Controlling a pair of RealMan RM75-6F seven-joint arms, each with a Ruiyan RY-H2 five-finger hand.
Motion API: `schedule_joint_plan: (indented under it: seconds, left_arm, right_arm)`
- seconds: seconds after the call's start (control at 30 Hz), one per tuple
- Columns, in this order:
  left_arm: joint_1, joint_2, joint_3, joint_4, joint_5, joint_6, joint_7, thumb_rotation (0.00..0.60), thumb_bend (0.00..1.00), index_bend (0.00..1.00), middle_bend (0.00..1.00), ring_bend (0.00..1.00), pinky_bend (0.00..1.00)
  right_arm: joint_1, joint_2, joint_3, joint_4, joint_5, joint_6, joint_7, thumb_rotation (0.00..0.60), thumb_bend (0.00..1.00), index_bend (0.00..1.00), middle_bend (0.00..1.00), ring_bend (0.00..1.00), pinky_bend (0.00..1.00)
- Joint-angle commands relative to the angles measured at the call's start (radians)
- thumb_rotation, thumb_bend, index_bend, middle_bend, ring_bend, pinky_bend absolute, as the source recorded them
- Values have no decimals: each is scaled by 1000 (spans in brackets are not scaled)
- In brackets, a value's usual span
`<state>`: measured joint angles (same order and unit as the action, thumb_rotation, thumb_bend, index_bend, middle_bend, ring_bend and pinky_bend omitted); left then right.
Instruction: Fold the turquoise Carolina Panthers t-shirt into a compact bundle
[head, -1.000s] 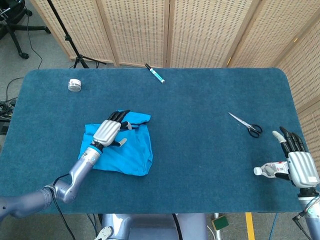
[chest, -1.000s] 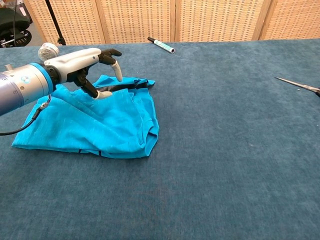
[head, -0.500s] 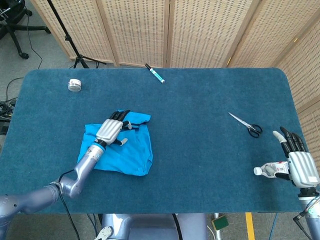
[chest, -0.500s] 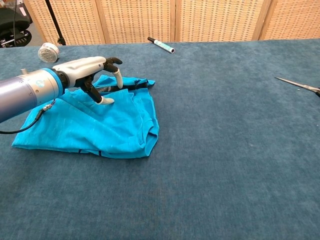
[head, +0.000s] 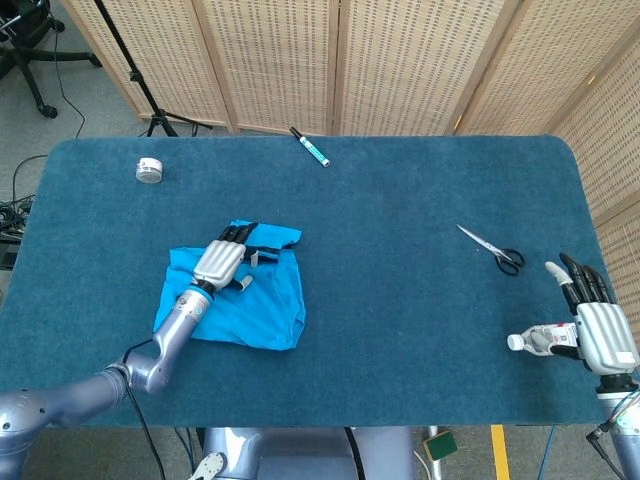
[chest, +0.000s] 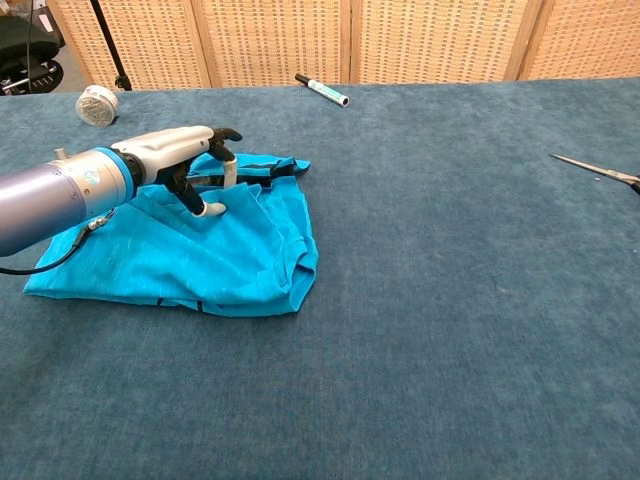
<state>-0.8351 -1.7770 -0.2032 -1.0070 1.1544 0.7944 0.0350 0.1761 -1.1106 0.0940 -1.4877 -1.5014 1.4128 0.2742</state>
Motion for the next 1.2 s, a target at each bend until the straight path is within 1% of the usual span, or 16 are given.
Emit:
schedule_joint_plan:
  seconds: [0.03,0.23,0.3,0.53,0.67,0.97,1.2]
  left_arm:
    - [7,-1,2,4,15,13,-18,600,355,648,0,0,0]
    - [9,-2,3,18,39,28,-33,600,366,676,0,0,0]
    - [9,-2,4,21,47,35,-33,600,394,679,0,0,0]
    - [8,-2,14,33,79,48,-36,600,564,703,0,0,0]
    - [7,-3,18,40,109,72,-50,600,604,712,0,0,0]
    - [-18,-16,46,103,233,164,-58,600,600,774,0,0,0]
    - [-56,-37,47,150,267,168,-32,600,598,783,0,0,0]
  right_arm:
    - [0,0,-1,0,-1,0,0,600,0,29,0,0,21]
    - [-1,1,-1,-1,-2,1,0,600,0,29,0,0,21]
    - [-1,1,-1,-2,-1,1,-1,600,0,29,0,0,21]
    - [-1,2,-1,-3,-1,1,0,600,0,29,0,0,21]
    - [-2,2,-1,-2,-1,1,2,600,0,29,0,0,21]
    - [-2,3,-1,-3,1,0,2,600,0,29,0,0,22]
    - [-2,3,-2,-4,1,-1,0,600,0,29,0,0,21]
